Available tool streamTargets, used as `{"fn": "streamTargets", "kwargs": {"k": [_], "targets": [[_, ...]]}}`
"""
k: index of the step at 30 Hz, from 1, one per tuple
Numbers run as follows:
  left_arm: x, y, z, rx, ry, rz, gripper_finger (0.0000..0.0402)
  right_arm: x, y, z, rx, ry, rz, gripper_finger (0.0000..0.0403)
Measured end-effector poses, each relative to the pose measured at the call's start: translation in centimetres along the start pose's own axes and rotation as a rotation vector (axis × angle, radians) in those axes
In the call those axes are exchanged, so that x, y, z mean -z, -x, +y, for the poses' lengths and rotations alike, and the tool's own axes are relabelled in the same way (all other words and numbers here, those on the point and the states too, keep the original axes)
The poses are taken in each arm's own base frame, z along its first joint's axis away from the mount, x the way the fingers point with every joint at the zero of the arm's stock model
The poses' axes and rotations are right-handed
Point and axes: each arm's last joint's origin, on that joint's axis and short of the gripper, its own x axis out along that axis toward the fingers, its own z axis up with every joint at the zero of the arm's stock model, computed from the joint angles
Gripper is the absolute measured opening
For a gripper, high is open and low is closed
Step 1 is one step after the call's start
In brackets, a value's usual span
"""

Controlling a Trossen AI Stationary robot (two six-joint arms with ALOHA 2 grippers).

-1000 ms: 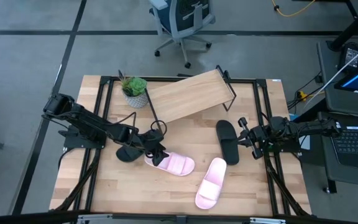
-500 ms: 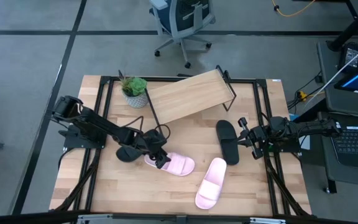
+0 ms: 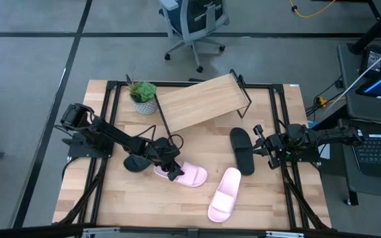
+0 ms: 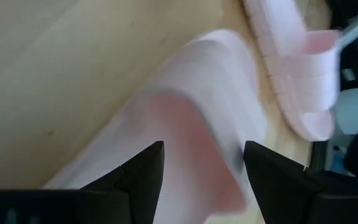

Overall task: Pick and place slides into the shelf
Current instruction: Put the left pink slide on the shelf

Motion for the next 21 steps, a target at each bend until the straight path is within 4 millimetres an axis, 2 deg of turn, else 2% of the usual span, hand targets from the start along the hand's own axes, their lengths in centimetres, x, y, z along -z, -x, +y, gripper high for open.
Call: {"fn": "streamTargets", "kwargs": {"k": [14,21], "targets": [[-0.09,-0.03,-0.20,0.027,-0.001,-0.003,0.0211,-0.01,0.00,0.00,0.000,0.000,0.000,0.0010],[-0.10,-0.03,-0.24,0.033,-0.002,-0.001,0.0189,0.00,0.00,0.00,0.000,0.000,0.000,0.0010]]}}
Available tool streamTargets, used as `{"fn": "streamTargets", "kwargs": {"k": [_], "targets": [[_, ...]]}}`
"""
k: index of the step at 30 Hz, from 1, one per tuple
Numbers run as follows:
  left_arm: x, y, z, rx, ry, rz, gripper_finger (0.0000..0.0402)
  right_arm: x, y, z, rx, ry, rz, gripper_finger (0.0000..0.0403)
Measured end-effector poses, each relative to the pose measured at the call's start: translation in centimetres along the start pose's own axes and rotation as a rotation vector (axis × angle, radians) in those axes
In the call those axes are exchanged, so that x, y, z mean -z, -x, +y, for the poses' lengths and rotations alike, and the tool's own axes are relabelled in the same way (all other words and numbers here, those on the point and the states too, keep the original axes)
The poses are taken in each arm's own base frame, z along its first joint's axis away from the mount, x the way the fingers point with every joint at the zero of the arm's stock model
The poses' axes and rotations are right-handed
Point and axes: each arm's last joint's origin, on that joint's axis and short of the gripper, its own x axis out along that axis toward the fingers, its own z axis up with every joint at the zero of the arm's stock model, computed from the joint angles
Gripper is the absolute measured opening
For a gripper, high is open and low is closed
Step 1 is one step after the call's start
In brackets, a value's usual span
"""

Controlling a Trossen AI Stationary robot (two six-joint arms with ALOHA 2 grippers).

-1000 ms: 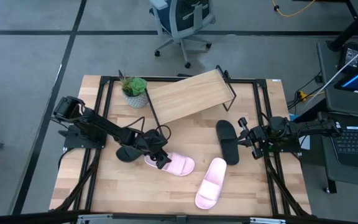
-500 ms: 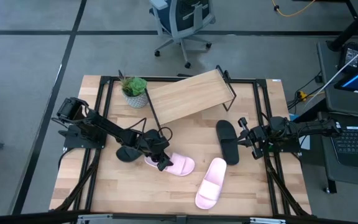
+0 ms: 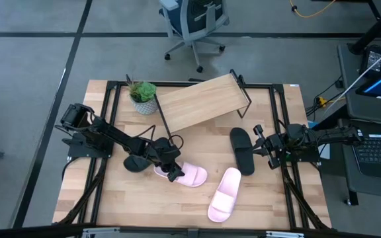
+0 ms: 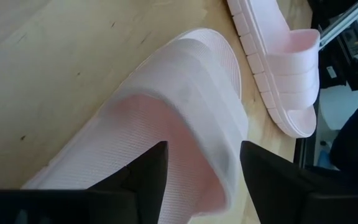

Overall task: Pick and place slides into the shelf
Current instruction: Put the left pink slide on the shelf

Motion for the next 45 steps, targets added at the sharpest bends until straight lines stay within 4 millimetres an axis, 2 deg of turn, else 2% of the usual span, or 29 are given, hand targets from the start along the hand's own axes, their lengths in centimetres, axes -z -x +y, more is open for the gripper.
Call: {"fn": "streamTargets", "kwargs": {"k": [7,33,45], "targets": [[0.00,0.00,0.00,0.000,-0.015,0.000,0.0159,0.00,0.00,0.00,0.000,0.000,0.000,0.0010],[-0.01,0.01,-0.02,0.001,-0.086,-0.001,0.0010,0.00,0.00,0.00,0.000,0.000,0.000,0.0010],[-0.07,0.01,-0.04,-0.007,-0.082,-0.021,0.0003,0.00,0.00,0.00,0.000,0.023,0.000,0.0010]]}}
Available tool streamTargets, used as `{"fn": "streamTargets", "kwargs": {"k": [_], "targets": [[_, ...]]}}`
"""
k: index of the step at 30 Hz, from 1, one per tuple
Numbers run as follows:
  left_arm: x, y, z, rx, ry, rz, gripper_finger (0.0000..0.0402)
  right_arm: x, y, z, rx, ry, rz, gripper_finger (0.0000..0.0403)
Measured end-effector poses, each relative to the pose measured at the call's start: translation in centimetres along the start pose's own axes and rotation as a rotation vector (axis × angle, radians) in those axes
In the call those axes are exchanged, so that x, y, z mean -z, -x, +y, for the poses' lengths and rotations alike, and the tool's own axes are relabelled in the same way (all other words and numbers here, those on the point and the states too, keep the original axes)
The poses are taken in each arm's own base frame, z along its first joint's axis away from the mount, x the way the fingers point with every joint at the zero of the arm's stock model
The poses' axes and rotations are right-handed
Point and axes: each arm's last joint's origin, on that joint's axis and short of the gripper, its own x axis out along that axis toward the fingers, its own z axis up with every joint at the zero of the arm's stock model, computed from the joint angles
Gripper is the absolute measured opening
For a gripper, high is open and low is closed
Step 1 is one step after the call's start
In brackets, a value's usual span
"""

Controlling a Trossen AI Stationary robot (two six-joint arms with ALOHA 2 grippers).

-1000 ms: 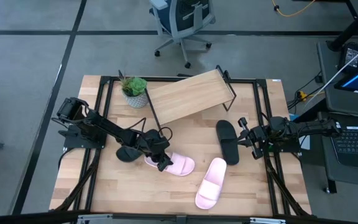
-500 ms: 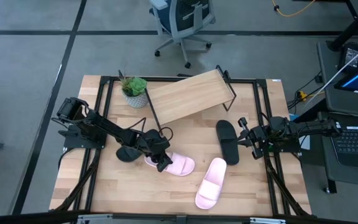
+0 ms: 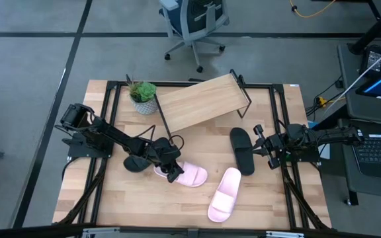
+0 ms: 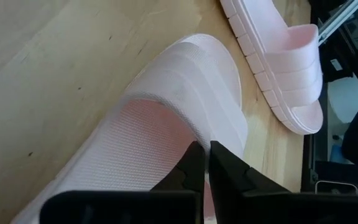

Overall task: Pick and place slides into the shelf
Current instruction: Put the left pink slide on the shelf

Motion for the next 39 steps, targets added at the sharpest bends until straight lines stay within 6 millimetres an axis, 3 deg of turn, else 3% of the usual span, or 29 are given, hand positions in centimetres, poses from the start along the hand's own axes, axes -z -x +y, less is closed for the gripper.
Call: {"fn": "streamTargets", "kwargs": {"k": [11,21,30,39], "targets": [[-0.5,0.5,-1.0,0.108,-0.004,0.019,0.0001,0.0,0.0,0.0,0.000,0.001,0.000,0.0010],[-3.1,2.0,-5.0,0.280,-0.077,0.026,0.0000,0.0,0.0,0.0,0.000,0.001,-0.001,0.0010],[-5.7,3.7,-8.4,0.156,-0.168,0.124,0.0000,0.0,0.0,0.0,0.000,0.000,-0.001,0.0010],[-8.9,7.3,-12.2,0.042,-0.343,0.109,0.0000,0.0,0.0,0.0,0.000,0.001,-0.001,0.0010]]}}
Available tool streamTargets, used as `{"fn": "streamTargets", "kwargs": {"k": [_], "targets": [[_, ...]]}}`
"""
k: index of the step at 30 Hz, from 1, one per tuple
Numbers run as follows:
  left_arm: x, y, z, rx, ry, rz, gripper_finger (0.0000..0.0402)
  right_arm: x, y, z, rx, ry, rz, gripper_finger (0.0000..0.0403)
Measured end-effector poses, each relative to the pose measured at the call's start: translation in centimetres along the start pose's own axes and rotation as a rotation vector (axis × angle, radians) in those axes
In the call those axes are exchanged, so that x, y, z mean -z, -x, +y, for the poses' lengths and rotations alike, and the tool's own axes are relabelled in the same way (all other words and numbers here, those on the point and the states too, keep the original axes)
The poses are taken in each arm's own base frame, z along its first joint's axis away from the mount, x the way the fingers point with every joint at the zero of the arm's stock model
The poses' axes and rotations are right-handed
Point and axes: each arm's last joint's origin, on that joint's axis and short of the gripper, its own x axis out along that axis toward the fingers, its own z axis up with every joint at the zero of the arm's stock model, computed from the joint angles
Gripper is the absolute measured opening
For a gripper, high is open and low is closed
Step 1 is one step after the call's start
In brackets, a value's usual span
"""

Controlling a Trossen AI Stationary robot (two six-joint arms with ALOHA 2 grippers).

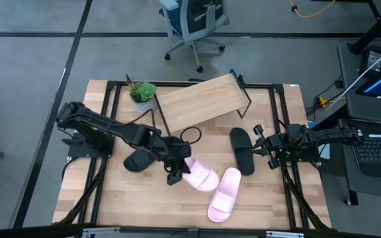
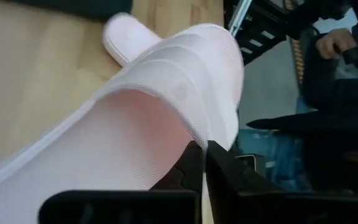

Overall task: Pick and place slides into the shelf
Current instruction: Put the left pink slide on the shelf

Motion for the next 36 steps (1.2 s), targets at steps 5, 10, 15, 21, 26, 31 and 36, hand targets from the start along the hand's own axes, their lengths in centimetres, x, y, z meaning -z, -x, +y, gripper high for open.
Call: {"fn": "streamTargets", "kwargs": {"k": [5,10,15,21,26,31,36], "targets": [[-1.7,2.3,-0.5,-0.061,-0.091,0.012,0.0000,0.0,0.0,0.0,0.000,0.001,0.000,0.0010],[-2.7,4.0,-0.2,-0.101,-0.182,0.053,0.0000,0.0,0.0,0.0,0.000,0.001,0.000,0.0010],[-3.6,5.5,0.7,-0.144,-0.222,0.085,0.0000,0.0,0.0,0.0,0.000,0.002,0.000,0.0010],[-4.7,6.7,2.3,-0.189,-0.255,0.095,0.0000,0.0,0.0,0.0,0.000,0.002,0.000,0.0010],[-4.9,7.1,3.4,-0.188,-0.257,0.124,0.0000,0.0,0.0,0.0,0.000,0.001,0.000,0.0010],[-4.8,7.3,3.9,-0.179,-0.311,0.163,0.0000,0.0,0.0,0.0,0.000,0.032,0.000,0.0010],[-4.7,7.6,4.7,-0.202,-0.337,0.202,0.0000,0.0,0.0,0.0,0.000,0.049,0.000,0.0010]]}}
